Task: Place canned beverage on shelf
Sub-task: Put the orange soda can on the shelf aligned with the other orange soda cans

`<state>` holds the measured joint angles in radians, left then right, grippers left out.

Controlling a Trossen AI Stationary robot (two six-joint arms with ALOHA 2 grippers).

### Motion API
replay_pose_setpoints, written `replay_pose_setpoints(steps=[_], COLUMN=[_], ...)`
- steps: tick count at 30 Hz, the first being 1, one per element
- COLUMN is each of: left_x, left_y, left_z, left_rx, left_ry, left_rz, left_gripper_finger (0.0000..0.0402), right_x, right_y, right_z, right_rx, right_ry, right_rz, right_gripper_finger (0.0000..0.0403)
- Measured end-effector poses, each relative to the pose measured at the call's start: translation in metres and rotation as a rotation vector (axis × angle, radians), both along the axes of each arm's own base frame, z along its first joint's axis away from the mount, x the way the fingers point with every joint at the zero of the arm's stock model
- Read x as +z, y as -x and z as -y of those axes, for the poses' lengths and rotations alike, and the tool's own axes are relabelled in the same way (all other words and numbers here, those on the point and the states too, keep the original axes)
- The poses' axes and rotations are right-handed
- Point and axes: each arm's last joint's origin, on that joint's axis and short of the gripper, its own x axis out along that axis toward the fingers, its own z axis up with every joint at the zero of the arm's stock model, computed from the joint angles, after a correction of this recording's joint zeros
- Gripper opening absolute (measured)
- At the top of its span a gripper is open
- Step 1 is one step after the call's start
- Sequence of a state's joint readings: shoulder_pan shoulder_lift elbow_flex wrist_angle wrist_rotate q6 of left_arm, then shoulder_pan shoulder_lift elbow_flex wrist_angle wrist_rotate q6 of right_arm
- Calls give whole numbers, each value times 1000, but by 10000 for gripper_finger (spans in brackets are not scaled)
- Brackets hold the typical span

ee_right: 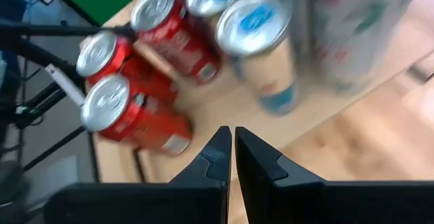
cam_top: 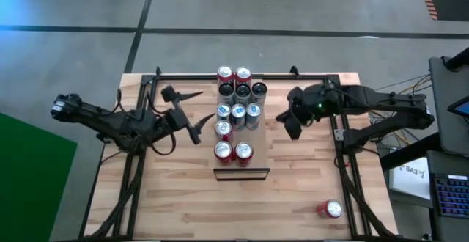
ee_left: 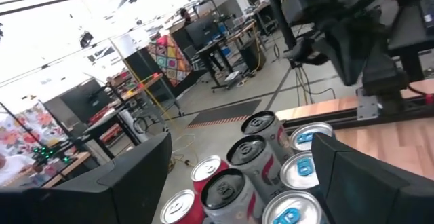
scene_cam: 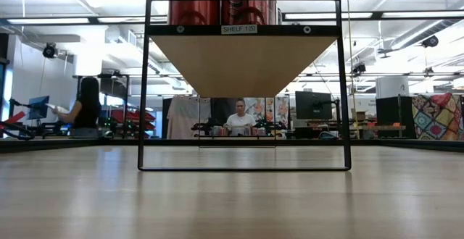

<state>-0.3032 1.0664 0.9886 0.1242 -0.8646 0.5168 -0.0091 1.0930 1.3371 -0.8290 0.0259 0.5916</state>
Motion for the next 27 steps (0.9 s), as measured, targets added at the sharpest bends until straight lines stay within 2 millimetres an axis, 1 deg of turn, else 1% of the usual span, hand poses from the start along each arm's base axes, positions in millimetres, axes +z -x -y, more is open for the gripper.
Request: replay_pose_setpoints(steps=[4,8,12,16,19,22,27], left_x=[0,0,0,3,6,5,2], left_y=[2,4,8,13,16,16,15], left_z=[7,17,30,42,49,55,67], left_rx=[-31,-78,-139,-198,-238,-285,-339], left_ry=[10,31,58,75,99,134,187], left_rz=[7,21,36,68,100,116,138], left_gripper_finger=[323,323,323,323,323,323,323], right_x=[-6,-18,-34,-50,-61,-69,-76], right_y=[-7,-19,-31,-37,-36,-30,-13], right_z=[-18,-38,-64,-91,-109,-127,-156], right_rx=[9,39,101,157,166,149,105], right_ry=[-102,-233,-368,-481,-536,-565,-593], right_rz=[-37,-112,-224,-367,-474,-582,-710], right_gripper_finger=[12,12,12,12,12,12,12])
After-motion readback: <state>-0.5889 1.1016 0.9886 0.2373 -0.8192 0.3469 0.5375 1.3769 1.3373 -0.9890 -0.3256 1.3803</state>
